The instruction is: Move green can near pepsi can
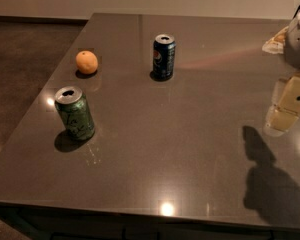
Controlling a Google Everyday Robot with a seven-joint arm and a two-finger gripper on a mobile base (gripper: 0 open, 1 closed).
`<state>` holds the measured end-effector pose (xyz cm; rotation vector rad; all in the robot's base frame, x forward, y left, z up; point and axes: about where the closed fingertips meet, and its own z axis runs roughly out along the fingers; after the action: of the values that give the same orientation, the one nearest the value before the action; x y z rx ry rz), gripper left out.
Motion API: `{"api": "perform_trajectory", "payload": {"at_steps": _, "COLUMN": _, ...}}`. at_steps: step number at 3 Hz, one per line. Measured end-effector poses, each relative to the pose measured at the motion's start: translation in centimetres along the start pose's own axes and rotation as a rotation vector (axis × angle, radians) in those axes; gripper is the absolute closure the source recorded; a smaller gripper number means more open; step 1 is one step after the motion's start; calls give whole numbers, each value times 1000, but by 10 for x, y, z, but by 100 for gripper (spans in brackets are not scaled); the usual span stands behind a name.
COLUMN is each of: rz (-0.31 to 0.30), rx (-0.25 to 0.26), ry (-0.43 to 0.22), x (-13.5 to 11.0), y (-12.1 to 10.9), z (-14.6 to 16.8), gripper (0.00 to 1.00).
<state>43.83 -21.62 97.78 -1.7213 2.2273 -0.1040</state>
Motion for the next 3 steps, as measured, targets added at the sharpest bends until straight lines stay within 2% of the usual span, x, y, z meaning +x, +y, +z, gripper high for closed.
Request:
{"api": "perform_trajectory", "payload": {"at_steps": 1, "rz": -1, "rx": 2, "ry": -3, "x": -1, "y": 0, "z": -1, "gripper": 0}}
{"api": "perform_trajectory", "payload": {"at_steps": 2, "rz": 14, "rx": -25, "ry": -74, "x": -19, "y": 1, "z": 2, "gripper": 0}}
{"api": "perform_trajectory", "payload": {"at_steps": 3, "rz": 22, "rx": -60, "ry": -175, "x": -54, "y": 8, "z": 12, "gripper": 0}}
